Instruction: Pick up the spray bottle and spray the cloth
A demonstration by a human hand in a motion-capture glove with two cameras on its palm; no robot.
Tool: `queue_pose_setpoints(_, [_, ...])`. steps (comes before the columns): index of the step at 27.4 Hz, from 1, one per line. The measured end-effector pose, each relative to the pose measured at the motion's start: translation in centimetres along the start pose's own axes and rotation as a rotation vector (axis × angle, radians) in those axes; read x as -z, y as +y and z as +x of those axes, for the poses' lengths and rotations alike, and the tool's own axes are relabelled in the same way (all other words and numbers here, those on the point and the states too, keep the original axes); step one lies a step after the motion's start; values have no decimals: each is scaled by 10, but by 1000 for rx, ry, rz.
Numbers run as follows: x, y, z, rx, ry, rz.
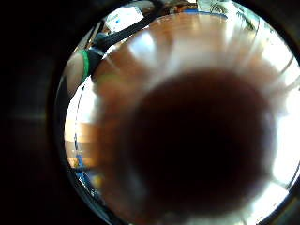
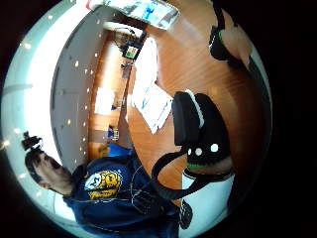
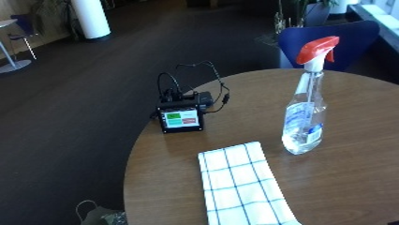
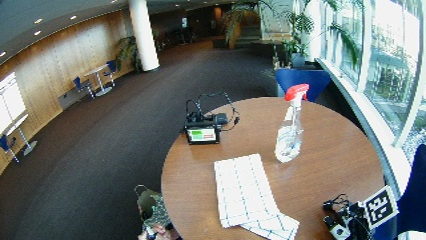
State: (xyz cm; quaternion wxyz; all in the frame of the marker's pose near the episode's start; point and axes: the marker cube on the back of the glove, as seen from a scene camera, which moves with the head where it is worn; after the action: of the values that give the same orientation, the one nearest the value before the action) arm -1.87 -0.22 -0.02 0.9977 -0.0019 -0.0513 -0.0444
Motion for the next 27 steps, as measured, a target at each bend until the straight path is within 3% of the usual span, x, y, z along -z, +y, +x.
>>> queue_pose_setpoints(8, [9, 0, 11, -67, 150, 16])
queue_pose_setpoints(27, [-23, -2, 0, -49, 74, -43])
